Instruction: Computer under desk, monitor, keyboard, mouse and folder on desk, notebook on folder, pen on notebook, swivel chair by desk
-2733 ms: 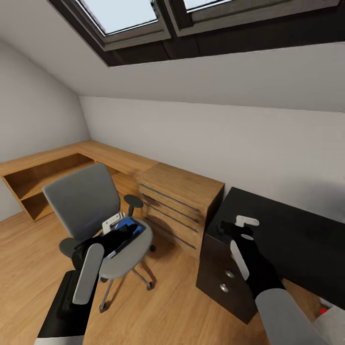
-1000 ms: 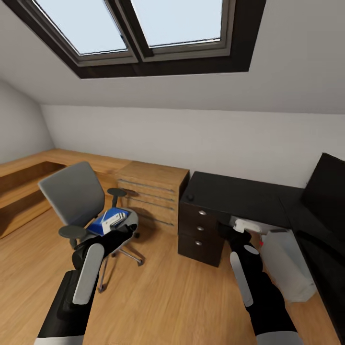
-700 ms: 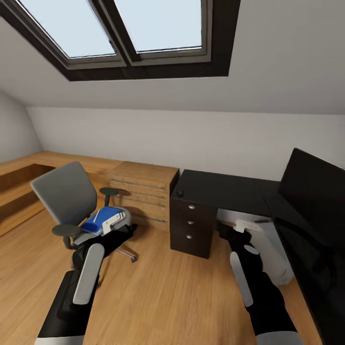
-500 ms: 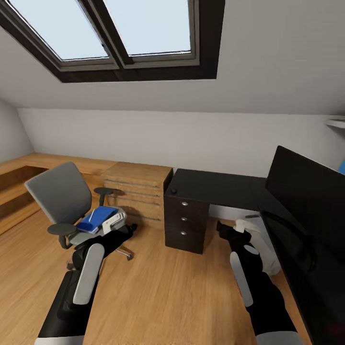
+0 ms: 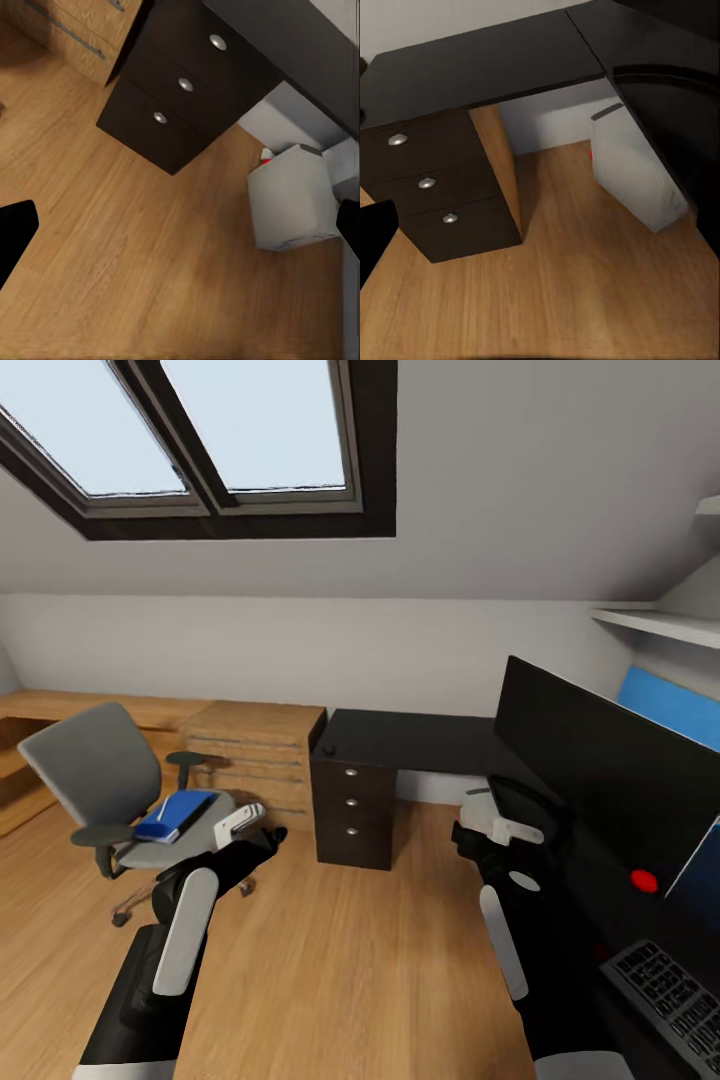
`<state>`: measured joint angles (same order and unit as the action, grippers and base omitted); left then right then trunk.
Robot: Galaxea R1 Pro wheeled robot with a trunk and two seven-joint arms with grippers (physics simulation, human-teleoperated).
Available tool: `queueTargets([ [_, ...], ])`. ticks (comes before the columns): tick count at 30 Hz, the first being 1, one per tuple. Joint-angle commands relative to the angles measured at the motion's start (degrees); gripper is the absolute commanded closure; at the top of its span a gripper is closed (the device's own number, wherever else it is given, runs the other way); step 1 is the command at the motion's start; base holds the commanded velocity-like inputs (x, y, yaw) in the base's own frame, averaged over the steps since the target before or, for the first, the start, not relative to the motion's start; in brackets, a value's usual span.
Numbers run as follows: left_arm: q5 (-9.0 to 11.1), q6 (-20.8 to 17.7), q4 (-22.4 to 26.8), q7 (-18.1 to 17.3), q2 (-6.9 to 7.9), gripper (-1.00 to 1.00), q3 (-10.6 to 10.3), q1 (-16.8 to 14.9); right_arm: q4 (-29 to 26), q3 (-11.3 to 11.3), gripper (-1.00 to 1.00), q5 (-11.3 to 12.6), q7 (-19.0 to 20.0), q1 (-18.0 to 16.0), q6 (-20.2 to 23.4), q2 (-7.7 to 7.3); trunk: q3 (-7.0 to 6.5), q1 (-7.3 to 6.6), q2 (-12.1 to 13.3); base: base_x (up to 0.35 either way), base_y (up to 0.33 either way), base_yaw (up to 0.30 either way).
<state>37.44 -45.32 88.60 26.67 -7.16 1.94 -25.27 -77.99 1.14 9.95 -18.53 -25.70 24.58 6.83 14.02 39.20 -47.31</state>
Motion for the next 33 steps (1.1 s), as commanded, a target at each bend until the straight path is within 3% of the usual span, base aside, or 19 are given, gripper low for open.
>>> queueTargets([
  [1, 0.59, -0.21, 0.09, 0.49, -0.04, -1.00, 0.09, -0.05, -0.03, 0.00, -1.00, 0.60, -0.36, -0.05, 0.17, 0.02, 0.03, -0.02, -0.07, -0.330, -0.135, -0.174],
  [8, 0.59, -0.21, 0.09, 0.49, -0.05, -1.00, 0.08, -0.05, 0.03, -0.11, -1.00, 0.60, -0.15, -0.01, 0.13, 0.02, -0.08, -0.02, -0.07, -0.325, -0.163, -0.051],
  [21, 0.62, -0.21, 0.09, 0.49, -0.05, -1.00, 0.00, -0.05, -0.14, -3.86, -1.00, 1.00, -0.12, 0.38, -0.66, 0.09, -0.09, -0.02, -0.07, -0.324, -0.175, -0.002],
  [33, 0.67, -0.21, -0.03, 0.50, -0.05, -1.00, -0.01, -0.05, -0.06, -3.95, -1.00, 0.87, -0.11, 0.39, -1.07, -0.23, -0.09, -0.02, -0.07, -0.324, -0.175, 0.000],
])
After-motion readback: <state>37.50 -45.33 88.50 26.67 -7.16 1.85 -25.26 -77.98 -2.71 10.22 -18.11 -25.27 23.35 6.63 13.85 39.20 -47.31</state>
